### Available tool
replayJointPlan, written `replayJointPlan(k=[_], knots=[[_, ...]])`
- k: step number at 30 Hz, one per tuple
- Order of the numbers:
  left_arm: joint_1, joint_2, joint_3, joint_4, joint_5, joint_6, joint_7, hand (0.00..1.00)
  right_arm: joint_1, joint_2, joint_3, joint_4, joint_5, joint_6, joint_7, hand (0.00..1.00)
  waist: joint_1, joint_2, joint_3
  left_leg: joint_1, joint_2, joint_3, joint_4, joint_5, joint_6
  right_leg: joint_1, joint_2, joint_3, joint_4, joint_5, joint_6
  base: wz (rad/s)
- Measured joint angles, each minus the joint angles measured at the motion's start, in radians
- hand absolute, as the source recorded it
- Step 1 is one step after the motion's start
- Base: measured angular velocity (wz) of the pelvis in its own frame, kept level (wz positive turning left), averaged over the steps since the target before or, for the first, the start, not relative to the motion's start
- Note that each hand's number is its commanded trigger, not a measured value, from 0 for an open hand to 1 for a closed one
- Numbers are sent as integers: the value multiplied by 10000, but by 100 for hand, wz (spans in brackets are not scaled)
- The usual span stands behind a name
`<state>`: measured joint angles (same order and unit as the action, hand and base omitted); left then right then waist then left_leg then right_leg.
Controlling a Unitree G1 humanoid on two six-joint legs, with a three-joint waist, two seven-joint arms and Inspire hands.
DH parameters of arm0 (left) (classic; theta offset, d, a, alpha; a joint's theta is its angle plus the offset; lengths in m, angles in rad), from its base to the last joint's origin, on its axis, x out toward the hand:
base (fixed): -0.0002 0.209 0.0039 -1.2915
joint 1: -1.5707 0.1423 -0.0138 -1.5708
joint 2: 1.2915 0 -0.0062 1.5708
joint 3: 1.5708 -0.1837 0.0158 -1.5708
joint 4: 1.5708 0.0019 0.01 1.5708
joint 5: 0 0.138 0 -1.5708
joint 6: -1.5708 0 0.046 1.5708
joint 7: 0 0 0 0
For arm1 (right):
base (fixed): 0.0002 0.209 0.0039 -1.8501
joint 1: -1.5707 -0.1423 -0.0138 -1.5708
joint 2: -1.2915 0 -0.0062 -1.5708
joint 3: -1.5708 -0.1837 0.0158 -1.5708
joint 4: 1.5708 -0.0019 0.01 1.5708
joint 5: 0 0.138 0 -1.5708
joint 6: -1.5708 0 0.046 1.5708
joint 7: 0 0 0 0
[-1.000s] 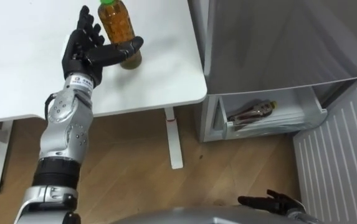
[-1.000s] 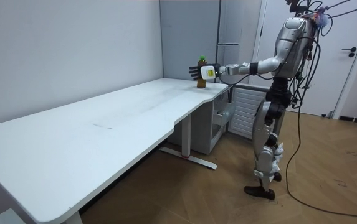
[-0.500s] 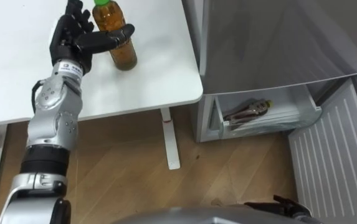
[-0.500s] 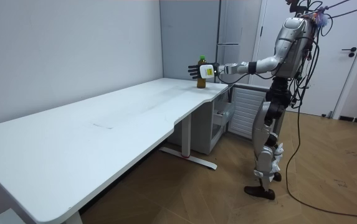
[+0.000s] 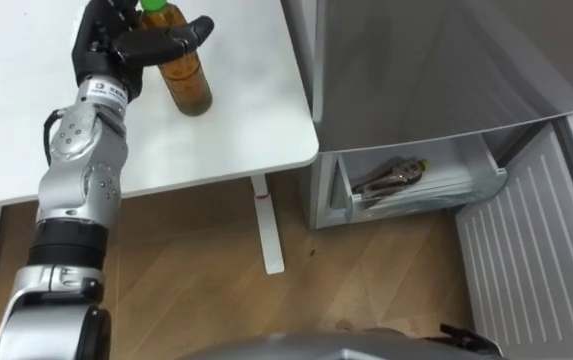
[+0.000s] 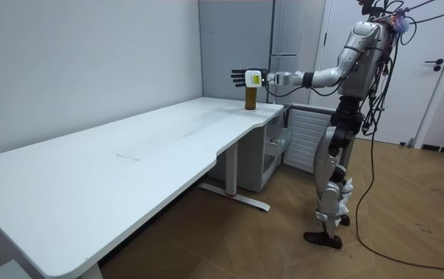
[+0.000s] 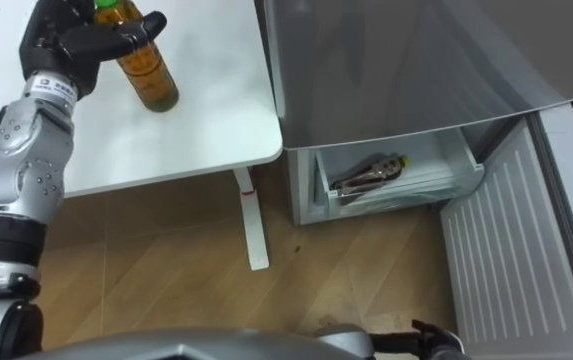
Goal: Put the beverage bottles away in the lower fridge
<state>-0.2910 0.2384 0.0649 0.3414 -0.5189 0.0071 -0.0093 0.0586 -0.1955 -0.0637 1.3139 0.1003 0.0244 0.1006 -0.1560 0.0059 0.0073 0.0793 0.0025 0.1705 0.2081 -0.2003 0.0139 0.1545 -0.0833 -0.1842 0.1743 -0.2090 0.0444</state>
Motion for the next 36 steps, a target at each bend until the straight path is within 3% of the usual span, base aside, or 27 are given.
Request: replayJointPlan(k=[6, 14, 20, 24, 29, 30, 31, 36], knots=[[-3, 151, 0, 21, -16, 160, 3, 0, 25, 0, 1, -43, -383, 25, -163, 0, -37, 51, -37, 25, 1, 136, -28, 2, 2, -50, -3, 175, -5, 0, 1, -7], [-2, 155, -25, 530, -13, 371, -29, 0, 23, -64, 3, -42, -1200, 331, -147, 0, -48, 127, -82, 28, 13, 152, -74, 2, 2, -103, -2, 190, 110, -1, 1, 0], [-2, 154, -40, 740, -14, 397, -25, 0, 31, -65, 4, -34, -1508, 602, -147, 0, -47, 110, -31, 25, 11, 151, -93, 1, 2, -126, -2, 188, 116, -1, 1, 0], [-2, 154, -40, 781, -14, 397, -22, 0, 37, -69, 4, -24, -1542, 640, -142, 0, -62, 102, 22, -4, 10, 152, -108, 2, 2, -138, -2, 182, 118, -1, 2, 0], [-4, 151, -40, 1045, -14, 387, -17, 0, 35, -64, 31, -15, -1731, 642, -145, 0, -60, 91, 30, -18, 9, 162, -108, 2, 2, -185, -4, 181, 124, -1, 2, 0], [-4, 150, -40, 1114, -14, 388, -14, 71, 34, -64, 33, -11, -1783, 641, -147, 0, -62, 91, 30, -16, 9, 162, -108, 2, 2, -195, -4, 181, 125, -1, 3, 0], [-4, 150, -39, 1190, -14, 388, -10, 100, 30, -63, 36, 2, -1878, 643, -152, 0, -64, 89, 31, -25, 10, 163, -111, 2, 2, -211, -4, 181, 126, -2, 3, 0], [-4, 144, -38, 1236, -11, 388, 16, 100, 22, -63, 43, 71, -1931, 649, -156, 0, -51, 80, 33, -55, 10, 179, -107, 3, 3, -256, -8, 184, 134, -2, 3, 0]])
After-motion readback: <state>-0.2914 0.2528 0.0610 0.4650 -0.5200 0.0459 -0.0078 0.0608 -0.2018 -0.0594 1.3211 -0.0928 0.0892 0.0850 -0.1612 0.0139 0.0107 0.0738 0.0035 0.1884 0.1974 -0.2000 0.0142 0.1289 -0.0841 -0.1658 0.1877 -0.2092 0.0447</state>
